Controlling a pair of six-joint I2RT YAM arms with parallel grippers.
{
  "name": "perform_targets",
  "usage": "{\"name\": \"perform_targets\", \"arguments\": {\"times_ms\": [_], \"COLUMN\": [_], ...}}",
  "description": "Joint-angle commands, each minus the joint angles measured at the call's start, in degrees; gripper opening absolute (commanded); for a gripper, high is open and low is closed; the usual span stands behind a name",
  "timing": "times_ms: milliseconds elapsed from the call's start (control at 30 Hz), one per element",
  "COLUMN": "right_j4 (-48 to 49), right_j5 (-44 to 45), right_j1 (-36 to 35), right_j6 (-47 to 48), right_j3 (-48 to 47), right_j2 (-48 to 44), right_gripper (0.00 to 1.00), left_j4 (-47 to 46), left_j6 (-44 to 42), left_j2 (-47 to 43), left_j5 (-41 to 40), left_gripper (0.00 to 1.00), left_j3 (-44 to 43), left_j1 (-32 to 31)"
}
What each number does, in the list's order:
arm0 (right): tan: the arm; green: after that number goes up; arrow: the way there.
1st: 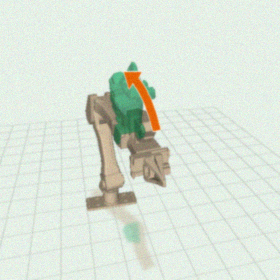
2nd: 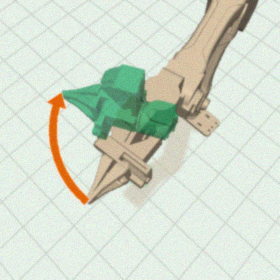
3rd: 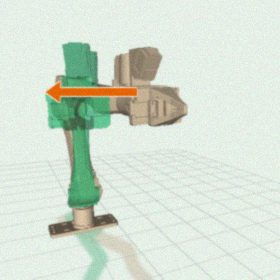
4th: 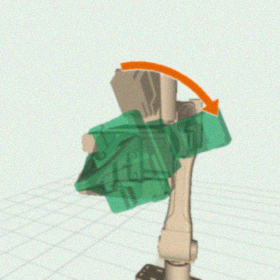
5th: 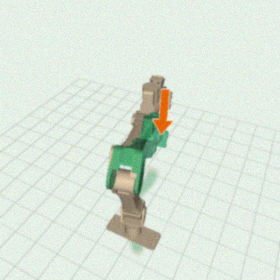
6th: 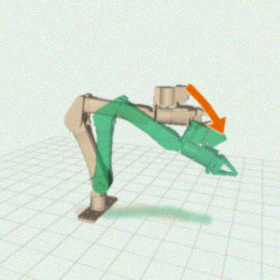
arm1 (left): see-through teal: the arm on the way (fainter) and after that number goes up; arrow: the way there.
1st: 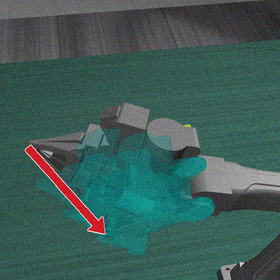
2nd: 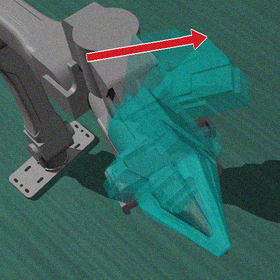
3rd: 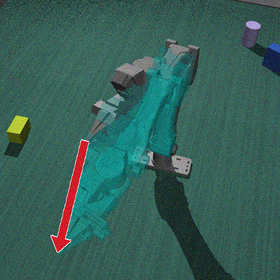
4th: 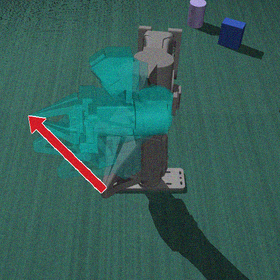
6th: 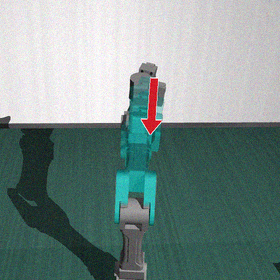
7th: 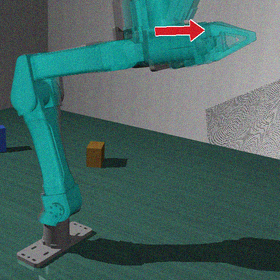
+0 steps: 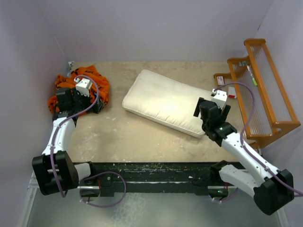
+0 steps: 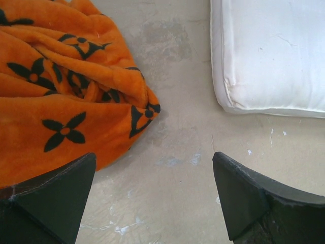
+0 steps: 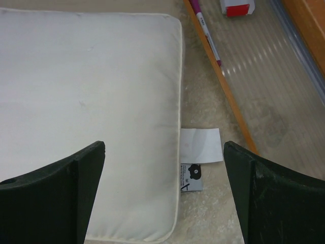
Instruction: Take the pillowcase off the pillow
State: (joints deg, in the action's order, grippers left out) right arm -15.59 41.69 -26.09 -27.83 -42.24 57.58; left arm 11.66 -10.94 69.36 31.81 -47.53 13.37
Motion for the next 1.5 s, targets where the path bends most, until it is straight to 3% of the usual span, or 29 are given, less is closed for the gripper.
{"name": "perform_targets", "arguments": {"times_ms": [0, 100, 233, 467, 700, 833, 967, 1233, 1333, 1400, 1467], "right_j4": [18.9, 26.8, 24.0, 5.3, -21.0, -28.6, -24.6, -13.6, -0.4, 17.6, 22.8], "right_j5": [9.1, 12.1, 21.3, 31.0, 38.1, 40.0, 41.7, 42.0, 40.6, 37.7, 34.5], "right_j1": [0.1, 0.1, 0.1, 0.1, -0.1, -1.0, -6.4, -8.0, -9.0, -8.6, -7.3], "right_j6": [7.3, 11.0, 0.4, -20.7, -44.6, -52.8, -49.3, -42.2, -27.9, -12.5, -6.1], "right_j3": [6.6, 10.6, 13.1, 13.1, 7.0, 6.3, 8.2, 11.9, 15.4, 19.2, 21.5], "right_j2": [-4.9, -5.1, -5.0, -7.2, 0.0, 4.0, 6.4, 10.4, 9.2, 5.8, 1.6], "right_gripper": [1.0, 1.0, 1.0, 1.0, 1.0, 1.0, 1.0, 1.0, 1.0, 1.0, 1.0], "left_j4": [-9.6, -15.4, -26.9, -18.5, -30.2, -27.8, -27.7, -28.0, -27.7, -26.6, -25.9], "left_j6": [7.3, 9.1, 9.0, 5.5, 5.9, 3.7, 4.1, 3.8, 3.8, 4.4, 5.5], "left_j2": [-2.8, -2.9, -4.3, -12.5, -23.7, -26.3, -26.9, -21.9, -17.5, -15.1, -13.6], "left_j5": [-0.7, -0.5, -1.3, -0.7, 0.5, 3.6, 3.4, 3.9, 4.2, 3.1, -0.8], "left_gripper": [0.99, 1.0, 1.0, 1.0, 1.0, 0.99, 0.99, 0.99, 0.99, 0.99, 0.99], "left_j3": [4.6, 9.4, 18.4, 21.8, 36.5, 37.0, 37.1, 35.1, 32.9, 31.3, 30.2], "left_j1": [-0.2, -0.2, -0.1, -0.2, -0.2, -0.2, -0.1, -0.1, -0.1, -0.2, -0.2]}}
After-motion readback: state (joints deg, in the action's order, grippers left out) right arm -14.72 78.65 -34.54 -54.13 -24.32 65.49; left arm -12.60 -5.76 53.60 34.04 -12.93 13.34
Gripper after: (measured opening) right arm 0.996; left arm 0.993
